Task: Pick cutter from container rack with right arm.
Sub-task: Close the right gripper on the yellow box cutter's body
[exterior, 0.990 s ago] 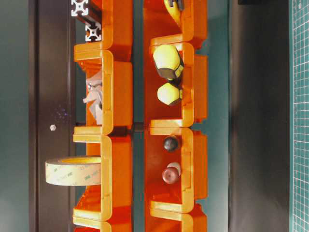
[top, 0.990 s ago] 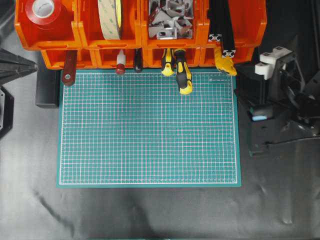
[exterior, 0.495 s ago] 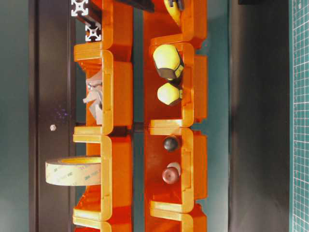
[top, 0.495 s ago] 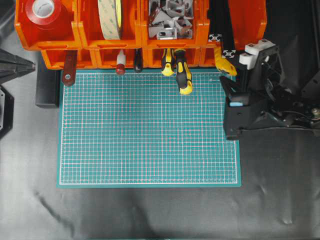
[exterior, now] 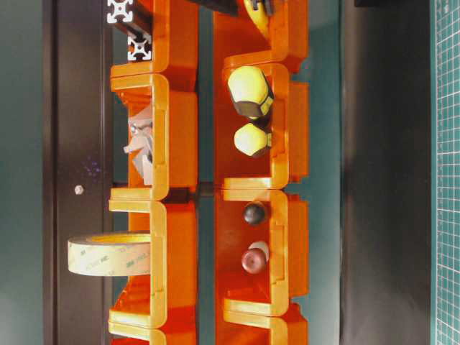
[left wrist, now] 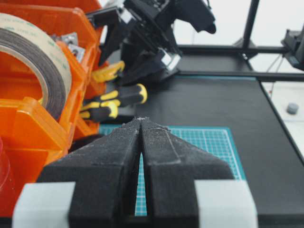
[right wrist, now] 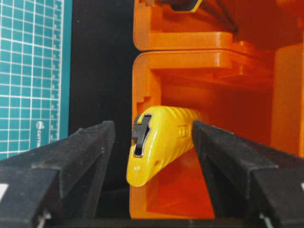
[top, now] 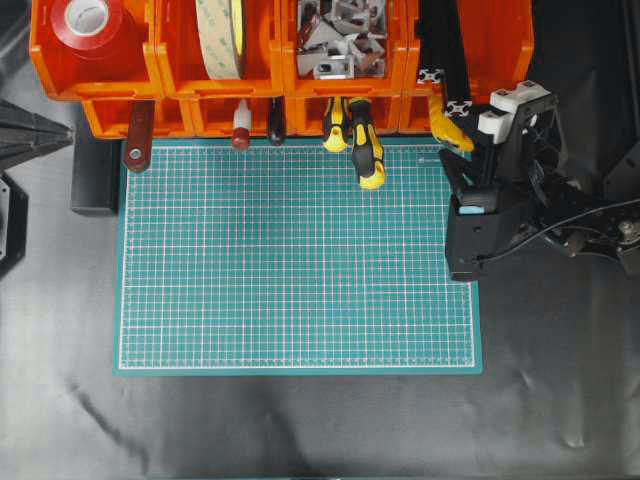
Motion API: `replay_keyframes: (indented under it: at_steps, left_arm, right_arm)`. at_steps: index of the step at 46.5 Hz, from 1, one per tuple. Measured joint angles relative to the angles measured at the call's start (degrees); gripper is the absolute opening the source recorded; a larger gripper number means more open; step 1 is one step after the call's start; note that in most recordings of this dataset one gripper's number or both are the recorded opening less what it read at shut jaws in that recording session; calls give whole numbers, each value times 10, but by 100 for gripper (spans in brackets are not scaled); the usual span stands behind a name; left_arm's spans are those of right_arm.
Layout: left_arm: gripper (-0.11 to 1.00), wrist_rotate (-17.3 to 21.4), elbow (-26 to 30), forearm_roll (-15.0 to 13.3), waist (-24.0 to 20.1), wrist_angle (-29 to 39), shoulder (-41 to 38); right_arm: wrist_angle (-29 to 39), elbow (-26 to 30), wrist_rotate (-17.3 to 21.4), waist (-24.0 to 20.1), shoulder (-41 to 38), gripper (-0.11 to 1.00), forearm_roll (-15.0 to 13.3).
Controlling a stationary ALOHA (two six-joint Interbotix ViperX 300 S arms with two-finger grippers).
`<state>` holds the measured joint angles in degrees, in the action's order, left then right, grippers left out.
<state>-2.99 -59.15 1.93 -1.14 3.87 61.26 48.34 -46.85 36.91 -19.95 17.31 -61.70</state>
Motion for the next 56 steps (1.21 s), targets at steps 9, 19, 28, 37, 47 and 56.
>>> replay_keyframes:
  at_steps: [9, 19, 28, 37, 47, 56]
  left_arm:
    - [0, 0, -1, -1, 1, 0, 0]
    - [0, 0, -1, 0, 1, 0, 1]
    - [0, 0, -1, -1, 1, 0, 4]
    - [0, 0, -1, 0, 0, 1, 8]
    - [0, 0, -1, 0, 1, 0, 12]
    - [0, 0, -1, 0, 0, 1, 16]
  right_arm:
    - [1, 0, 0, 1, 0, 46, -1]
    - [9, 0, 0, 1, 0, 29, -1]
    - [33, 3, 1, -4, 1, 29, 2]
    - [65, 17, 4, -19, 4, 28, 2]
    - [82, 44, 6, -46, 4, 27, 7]
    - [128, 84, 5, -90, 4, 27, 19]
